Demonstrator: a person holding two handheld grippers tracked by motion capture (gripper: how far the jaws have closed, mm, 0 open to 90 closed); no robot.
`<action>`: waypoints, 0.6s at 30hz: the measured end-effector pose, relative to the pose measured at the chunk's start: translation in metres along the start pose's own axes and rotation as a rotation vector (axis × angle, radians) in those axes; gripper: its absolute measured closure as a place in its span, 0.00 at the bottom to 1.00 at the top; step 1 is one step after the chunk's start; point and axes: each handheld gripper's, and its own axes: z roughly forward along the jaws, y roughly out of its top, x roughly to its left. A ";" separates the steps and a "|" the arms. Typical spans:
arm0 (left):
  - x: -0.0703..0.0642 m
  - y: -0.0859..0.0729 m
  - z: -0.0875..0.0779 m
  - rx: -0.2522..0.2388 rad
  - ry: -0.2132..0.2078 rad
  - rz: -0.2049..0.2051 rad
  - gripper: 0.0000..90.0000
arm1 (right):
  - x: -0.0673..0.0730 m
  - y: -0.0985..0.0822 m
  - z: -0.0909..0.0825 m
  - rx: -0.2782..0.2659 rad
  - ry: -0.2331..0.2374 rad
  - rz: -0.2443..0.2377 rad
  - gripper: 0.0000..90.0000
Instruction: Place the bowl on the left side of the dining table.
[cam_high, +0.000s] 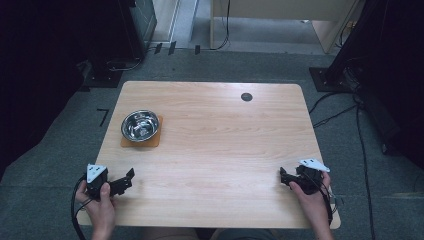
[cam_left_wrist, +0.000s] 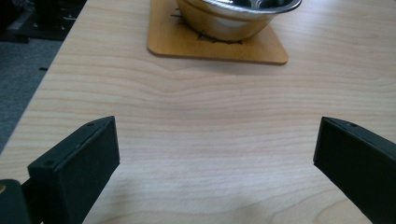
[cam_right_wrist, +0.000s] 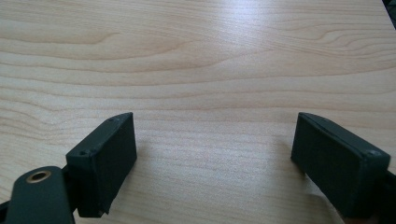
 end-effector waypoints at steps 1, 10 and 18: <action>0.001 -0.001 -0.001 0.005 0.002 0.003 0.00 | 0.000 0.000 0.000 0.000 0.000 0.000 0.15; 0.012 -0.007 -0.007 0.018 0.013 0.023 0.00 | 0.000 0.000 0.000 0.000 0.000 0.000 0.15; 0.020 -0.010 -0.012 0.035 0.015 0.047 0.00 | 0.000 0.000 0.000 0.000 0.000 0.000 0.15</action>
